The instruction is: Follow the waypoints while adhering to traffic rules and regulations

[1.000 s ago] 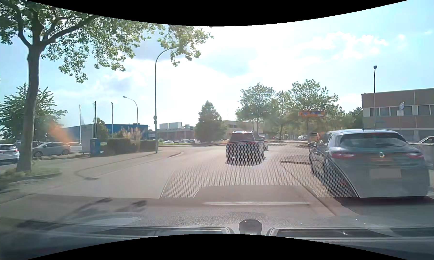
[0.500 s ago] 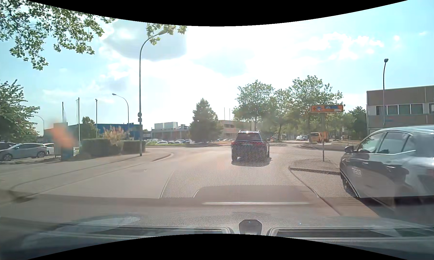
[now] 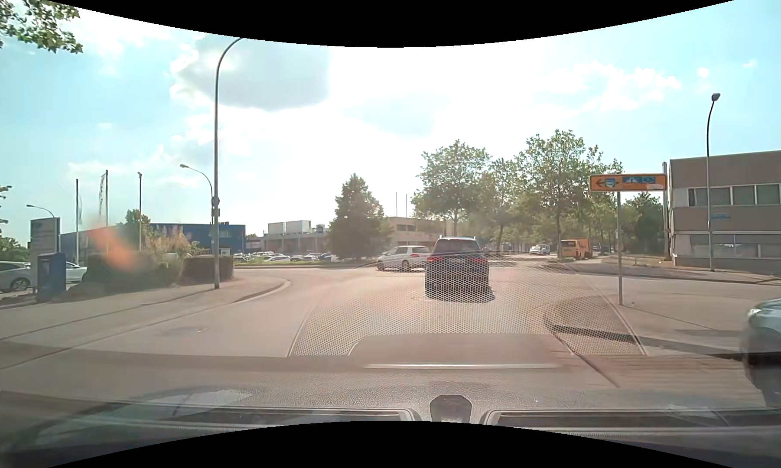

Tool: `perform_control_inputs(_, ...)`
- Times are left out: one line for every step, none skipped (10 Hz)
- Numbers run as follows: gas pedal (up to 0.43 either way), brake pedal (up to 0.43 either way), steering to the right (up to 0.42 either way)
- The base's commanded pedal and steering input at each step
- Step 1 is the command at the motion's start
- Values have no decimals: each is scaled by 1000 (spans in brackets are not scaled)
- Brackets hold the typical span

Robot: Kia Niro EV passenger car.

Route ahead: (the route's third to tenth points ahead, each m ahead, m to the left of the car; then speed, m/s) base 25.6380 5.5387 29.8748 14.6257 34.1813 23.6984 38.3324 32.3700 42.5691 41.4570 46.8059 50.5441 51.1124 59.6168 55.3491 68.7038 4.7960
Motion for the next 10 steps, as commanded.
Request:
perform_control_inputs(0, 0, 28)
perform_control_inputs(20, 0, 28)
perform_control_inputs(67, 0, 28)
perform_control_inputs(79, 0, 30)
perform_control_inputs(79, 0, 38)
perform_control_inputs(79, 0, 54)
perform_control_inputs(79, 0, 72)
perform_control_inputs(79, 0, 74)
perform_control_inputs(79, 0, 74)
perform_control_inputs(79, 0, 74)
